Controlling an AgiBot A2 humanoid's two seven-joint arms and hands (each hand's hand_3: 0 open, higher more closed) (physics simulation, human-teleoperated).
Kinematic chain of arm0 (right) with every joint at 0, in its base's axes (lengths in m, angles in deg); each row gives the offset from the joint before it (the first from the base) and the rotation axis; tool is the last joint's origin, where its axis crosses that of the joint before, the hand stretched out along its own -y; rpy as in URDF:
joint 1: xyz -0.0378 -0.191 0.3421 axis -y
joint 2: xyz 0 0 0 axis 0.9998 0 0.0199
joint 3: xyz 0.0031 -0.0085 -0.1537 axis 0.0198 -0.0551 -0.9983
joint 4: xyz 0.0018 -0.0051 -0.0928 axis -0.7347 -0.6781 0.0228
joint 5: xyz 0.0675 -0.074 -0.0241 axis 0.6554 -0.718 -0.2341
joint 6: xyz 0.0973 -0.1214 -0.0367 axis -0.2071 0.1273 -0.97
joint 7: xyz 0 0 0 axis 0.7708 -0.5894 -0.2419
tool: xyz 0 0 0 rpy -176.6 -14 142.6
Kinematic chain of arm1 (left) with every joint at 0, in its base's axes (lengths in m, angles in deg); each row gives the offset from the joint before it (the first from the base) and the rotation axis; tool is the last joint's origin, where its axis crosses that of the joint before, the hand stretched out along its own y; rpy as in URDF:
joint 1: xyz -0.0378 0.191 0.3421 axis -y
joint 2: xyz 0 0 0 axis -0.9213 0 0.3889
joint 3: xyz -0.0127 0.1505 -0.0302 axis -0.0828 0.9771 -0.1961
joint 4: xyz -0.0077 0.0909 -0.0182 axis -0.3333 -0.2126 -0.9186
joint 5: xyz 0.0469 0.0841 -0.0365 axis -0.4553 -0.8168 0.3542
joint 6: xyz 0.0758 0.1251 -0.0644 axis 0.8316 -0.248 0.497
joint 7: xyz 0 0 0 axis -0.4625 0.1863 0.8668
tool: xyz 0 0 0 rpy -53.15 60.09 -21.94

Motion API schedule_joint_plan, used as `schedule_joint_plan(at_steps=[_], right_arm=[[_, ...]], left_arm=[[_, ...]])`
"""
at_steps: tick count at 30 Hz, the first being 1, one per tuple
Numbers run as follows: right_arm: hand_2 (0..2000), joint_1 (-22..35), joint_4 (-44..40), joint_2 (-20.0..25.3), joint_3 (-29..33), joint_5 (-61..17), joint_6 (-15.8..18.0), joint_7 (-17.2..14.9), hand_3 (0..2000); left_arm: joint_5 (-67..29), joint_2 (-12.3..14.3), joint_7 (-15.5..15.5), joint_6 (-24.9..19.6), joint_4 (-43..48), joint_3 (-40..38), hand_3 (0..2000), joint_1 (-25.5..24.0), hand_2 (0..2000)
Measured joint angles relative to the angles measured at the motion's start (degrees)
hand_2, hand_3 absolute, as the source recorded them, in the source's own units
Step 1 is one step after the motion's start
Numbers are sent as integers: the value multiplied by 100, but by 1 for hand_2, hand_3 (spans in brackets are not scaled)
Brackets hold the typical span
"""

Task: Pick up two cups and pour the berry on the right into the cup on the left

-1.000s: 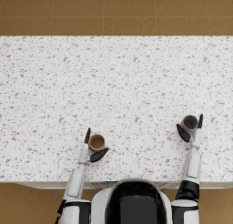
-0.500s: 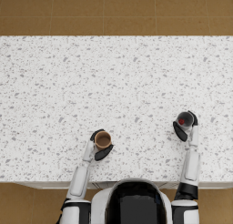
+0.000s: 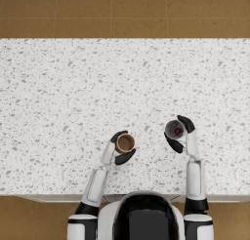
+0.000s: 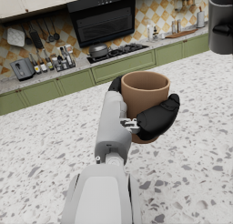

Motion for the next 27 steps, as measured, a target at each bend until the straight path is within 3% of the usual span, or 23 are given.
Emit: schedule_joint_plan(at_steps=[13, 27], right_arm=[[2000, 609, 337, 283, -885, -2385, 82, 11, 1280], [2000, 826, 703, 537, -1445, -4962, 164, 25, 1280]], left_arm=[[-232, 443, -1, -36, -508, 259, 1280, 648, 2000], [-235, 611, -1, -57, -911, 305, 1280, 861, 2000]])
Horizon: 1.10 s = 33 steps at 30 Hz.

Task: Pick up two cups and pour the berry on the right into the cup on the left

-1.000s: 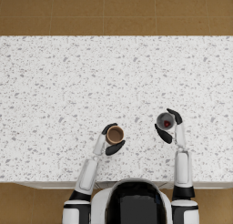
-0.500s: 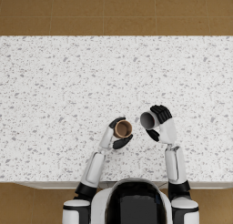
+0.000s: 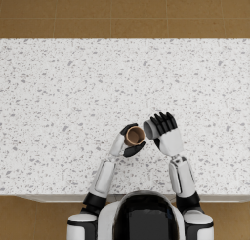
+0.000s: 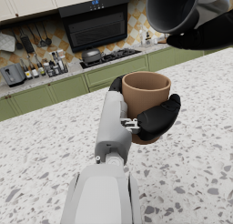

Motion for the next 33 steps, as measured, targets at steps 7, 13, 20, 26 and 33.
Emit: schedule_joint_plan(at_steps=[7, 13, 20, 26, 33], right_arm=[[2000, 20, 123, 85, -81, -1288, 1, 5, 1280], [2000, -14, 261, 124, -203, -2390, -12, 8, 1280], [2000, -30, 433, 209, -407, -3479, -18, 10, 1280], [2000, -45, 465, 279, -433, -3766, -15, 5, 1280], [2000, -84, 473, 339, -427, -4382, -34, 7, 1280]], left_arm=[[0, 26, 0, 1, -66, 11, 1280, 4, 2000], [0, 59, -1, 2, -114, 9, 1280, 30, 2000], [-2, -339, 3, 33, -289, 502, 1280, 409, 2000], [-2, -288, 7, 46, -355, 441, 1280, 411, 2000], [-2, -241, 9, 47, -390, 370, 1280, 401, 2000]])
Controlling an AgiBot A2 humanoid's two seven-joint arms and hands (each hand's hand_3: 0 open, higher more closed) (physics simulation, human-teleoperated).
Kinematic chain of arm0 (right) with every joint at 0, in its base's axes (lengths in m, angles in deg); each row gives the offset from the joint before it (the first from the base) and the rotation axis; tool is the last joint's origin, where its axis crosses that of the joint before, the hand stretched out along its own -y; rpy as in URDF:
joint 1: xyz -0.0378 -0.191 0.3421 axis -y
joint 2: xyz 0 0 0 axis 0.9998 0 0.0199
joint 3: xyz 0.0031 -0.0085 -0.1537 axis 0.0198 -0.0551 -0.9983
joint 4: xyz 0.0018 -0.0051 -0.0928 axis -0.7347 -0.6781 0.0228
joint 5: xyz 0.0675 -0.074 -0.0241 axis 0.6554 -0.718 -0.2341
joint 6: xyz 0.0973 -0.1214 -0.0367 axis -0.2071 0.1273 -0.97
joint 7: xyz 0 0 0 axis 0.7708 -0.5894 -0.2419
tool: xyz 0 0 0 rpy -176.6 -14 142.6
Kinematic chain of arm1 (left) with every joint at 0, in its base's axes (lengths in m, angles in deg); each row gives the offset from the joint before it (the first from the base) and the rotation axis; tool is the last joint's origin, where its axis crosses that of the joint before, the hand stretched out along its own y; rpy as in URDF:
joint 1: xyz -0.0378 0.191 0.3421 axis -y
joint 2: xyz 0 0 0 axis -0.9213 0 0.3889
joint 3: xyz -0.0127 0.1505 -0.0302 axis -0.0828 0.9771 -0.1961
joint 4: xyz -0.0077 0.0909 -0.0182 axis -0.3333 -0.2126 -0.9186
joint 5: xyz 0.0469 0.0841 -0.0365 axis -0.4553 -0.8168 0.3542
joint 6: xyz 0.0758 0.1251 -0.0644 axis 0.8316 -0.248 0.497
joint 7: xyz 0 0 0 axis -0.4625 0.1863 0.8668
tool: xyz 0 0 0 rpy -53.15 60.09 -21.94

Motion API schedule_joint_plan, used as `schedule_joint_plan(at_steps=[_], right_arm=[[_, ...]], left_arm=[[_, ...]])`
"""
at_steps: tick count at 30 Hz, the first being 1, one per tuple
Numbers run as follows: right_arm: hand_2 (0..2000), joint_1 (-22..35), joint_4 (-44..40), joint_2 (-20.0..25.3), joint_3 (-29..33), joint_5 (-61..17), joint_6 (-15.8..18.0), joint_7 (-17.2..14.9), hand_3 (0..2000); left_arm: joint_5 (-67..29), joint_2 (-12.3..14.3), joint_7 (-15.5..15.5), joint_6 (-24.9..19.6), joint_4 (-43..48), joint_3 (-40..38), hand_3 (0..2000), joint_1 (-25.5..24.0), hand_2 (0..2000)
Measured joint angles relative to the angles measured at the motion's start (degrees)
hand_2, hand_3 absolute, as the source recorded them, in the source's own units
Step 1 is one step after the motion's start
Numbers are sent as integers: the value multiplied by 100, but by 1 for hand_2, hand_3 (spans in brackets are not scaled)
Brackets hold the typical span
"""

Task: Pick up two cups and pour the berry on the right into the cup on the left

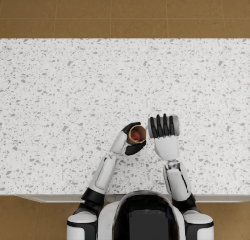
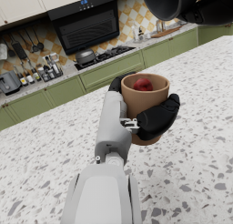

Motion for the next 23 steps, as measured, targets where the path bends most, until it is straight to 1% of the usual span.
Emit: schedule_joint_plan(at_steps=[6, 23], right_arm=[[2000, -21, 6, 60, 41, -204, 2, 0, 1280], [2000, -55, 37, 86, 81, -235, -3, 0, 1280]], left_arm=[[0, 28, -1, -14, 37, -68, 1280, -28, 2000], [1, 24, -3, -31, 149, -128, 1280, -92, 2000]])
